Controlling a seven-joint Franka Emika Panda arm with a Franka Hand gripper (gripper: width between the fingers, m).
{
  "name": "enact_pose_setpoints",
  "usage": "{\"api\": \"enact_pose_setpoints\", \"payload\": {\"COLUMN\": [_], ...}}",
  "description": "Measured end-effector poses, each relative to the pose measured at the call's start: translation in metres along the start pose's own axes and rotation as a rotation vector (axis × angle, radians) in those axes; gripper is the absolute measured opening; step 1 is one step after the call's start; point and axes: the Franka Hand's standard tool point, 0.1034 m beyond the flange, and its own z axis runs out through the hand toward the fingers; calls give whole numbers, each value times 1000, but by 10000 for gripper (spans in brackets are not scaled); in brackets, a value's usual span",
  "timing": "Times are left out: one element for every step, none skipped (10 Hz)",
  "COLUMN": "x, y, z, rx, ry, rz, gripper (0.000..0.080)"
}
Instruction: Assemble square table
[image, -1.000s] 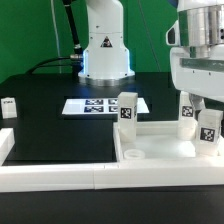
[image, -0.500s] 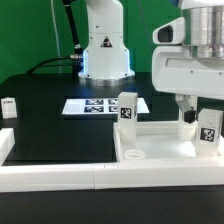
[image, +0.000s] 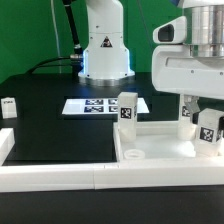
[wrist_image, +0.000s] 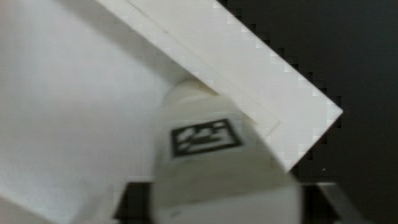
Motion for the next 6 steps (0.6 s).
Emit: {"api": "enact_pose_setpoints", "payload": {"x": [0, 1, 2, 1, 1, 0], "y": [0, 1, 2, 2, 2, 2], "z": [0, 0, 1, 1, 1, 0], "rx": [-1, -2, -2, -3, -4, -10], "ry": [0, 1, 1, -9, -20, -38], "rz": [81, 158, 246, 405, 542, 676], "gripper": [291, 291, 291, 291, 291, 291]}}
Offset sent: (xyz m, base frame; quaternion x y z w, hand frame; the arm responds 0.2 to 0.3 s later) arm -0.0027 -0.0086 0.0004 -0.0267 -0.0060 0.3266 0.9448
